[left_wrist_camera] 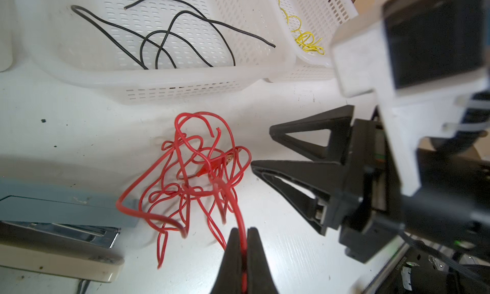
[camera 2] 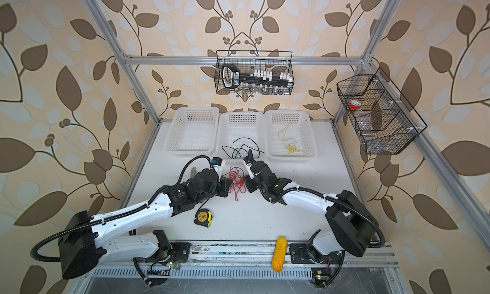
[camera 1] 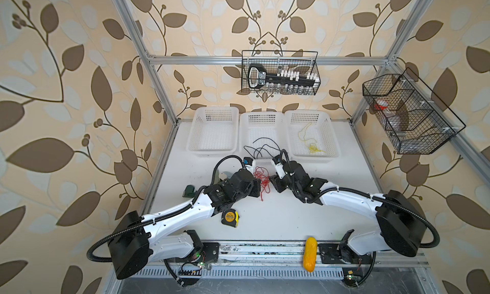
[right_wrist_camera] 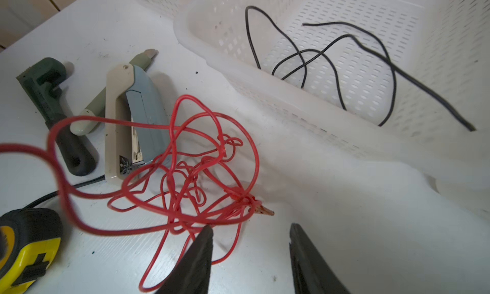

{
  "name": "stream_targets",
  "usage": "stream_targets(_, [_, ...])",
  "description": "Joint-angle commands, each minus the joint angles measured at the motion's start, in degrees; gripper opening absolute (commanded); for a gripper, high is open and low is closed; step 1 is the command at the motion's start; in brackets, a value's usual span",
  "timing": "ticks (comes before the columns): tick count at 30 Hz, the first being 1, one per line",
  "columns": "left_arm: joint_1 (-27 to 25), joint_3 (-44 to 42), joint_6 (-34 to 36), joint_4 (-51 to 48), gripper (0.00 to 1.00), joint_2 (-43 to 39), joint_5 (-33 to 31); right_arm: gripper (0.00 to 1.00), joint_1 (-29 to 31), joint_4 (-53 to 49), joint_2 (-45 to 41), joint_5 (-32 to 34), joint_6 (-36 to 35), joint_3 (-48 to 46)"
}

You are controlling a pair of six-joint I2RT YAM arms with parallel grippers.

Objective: Untangle the cables
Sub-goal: 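Move the right gripper back toward the red tangle held by the left gripper, then grasp the red wire beside the left gripper with the right gripper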

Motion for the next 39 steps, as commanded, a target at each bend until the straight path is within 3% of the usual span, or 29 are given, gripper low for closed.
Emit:
stream_targets(1, [0.4, 2.4, 1.0, -1.5, 0.00, -2.3, -0.3, 0.48, 1.3, 2.9, 1.8, -0.7, -1.5, 2.5])
stream_targets(6, [0.3, 2.3, 1.2, -2.1, 0.00, -2.8, -0.9, 0.47, 1.9, 5.4, 3.8, -0.5, -0.8, 2.8])
stream_targets(9, [0.3, 2.1, 1.0, -2.2, 0.00, -3.1, -0.8, 0.41, 1.9, 7.2, 5.7, 0.9, -0.2, 3.7])
stream_targets(17, [0.4, 0.9, 0.7, -2.8, 0.00, -4.4, -1.9, 0.42, 2.0, 8.6, 9.3, 0.5, -0.7, 6.9])
stream_targets(30, [0.4, 2.5, 2.0, -4.6, 0.00, -7.6, -1.5, 0.44, 1.0, 6.6, 2.2, 0.1, -1.8, 2.9])
stream_targets(39, [0.5, 11.9, 6.0, -7.4, 0.00, -9.1, 3.5, 0.44, -0.5, 6.5, -2.3, -2.1, -3.3, -0.2])
